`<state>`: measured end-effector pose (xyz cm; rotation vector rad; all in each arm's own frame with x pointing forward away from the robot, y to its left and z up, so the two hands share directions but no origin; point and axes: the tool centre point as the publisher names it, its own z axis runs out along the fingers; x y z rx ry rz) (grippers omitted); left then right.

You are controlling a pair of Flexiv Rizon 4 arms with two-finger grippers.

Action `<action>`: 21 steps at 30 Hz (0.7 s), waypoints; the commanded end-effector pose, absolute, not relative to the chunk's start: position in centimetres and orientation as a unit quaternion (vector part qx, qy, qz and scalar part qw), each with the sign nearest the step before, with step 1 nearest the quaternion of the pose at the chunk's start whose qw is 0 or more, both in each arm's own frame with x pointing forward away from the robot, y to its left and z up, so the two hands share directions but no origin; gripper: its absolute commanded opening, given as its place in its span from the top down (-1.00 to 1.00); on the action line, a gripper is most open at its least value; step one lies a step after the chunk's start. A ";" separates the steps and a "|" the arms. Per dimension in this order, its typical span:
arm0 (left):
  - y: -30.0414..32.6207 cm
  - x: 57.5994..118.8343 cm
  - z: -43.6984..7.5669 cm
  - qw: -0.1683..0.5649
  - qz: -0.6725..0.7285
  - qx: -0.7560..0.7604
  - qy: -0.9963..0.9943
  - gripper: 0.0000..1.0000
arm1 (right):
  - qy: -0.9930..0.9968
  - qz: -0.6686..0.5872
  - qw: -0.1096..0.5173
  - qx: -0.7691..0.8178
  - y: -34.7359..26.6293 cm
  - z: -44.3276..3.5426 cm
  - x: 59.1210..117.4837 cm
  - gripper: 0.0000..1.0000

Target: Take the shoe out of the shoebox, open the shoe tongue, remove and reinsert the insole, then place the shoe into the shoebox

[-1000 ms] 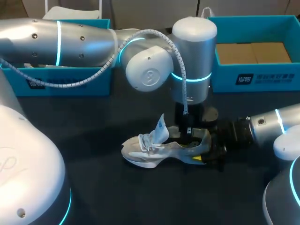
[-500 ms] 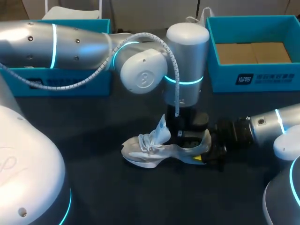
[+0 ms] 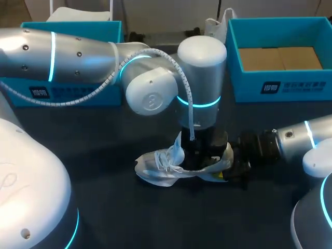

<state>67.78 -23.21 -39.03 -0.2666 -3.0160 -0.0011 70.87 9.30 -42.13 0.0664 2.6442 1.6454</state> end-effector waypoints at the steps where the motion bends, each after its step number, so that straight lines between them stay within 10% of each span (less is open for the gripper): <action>1: -23.9 67.3 -40.0 0.028 -0.002 -0.083 -0.996 0.20 | 0.850 0.527 0.013 0.022 9.3 -42.2 71.0 1.00; 14: -24.6 69.8 -41.9 -0.039 -0.020 -0.045 -0.998 0.22 | 0.850 0.527 0.013 0.022 9.3 -42.2 71.0 1.00; 21: -24.6 71.1 -41.8 -0.064 -0.025 -0.023 -0.997 0.55 | 0.850 0.527 0.013 0.022 9.3 -42.2 71.0 1.00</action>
